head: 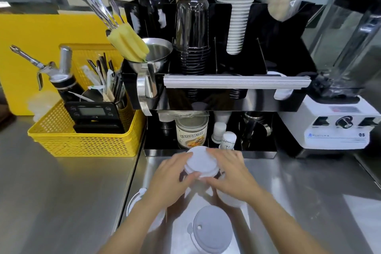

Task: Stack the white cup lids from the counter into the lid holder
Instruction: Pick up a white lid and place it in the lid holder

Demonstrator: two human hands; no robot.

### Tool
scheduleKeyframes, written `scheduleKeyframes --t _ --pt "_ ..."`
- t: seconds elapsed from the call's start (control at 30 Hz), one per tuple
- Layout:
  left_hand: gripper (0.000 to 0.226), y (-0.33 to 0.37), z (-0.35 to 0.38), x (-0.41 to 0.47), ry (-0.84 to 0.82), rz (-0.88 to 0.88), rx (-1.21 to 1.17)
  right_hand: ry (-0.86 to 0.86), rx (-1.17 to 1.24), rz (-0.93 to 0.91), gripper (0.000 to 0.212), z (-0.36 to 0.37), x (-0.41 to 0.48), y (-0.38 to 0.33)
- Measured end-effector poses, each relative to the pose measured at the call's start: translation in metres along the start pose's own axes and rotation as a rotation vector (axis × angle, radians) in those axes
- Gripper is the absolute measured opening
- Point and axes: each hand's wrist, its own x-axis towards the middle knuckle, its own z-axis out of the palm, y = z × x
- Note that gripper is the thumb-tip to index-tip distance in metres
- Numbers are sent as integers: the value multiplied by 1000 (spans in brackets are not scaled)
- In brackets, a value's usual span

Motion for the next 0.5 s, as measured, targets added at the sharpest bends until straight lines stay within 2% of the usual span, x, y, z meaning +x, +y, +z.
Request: scheduleKeyframes --t 0.13,0.3,0.5 --pt "56 54 -45 10 125 126 -67 166 42 -78 62 -60 9 -22" --pt "60 114 -83 40 203 330 -96 364 -14 -142 70 -133 18 -35" --pt "51 178 -103 102 210 467 -57 460 -58 -123 65 -209 40 -22"
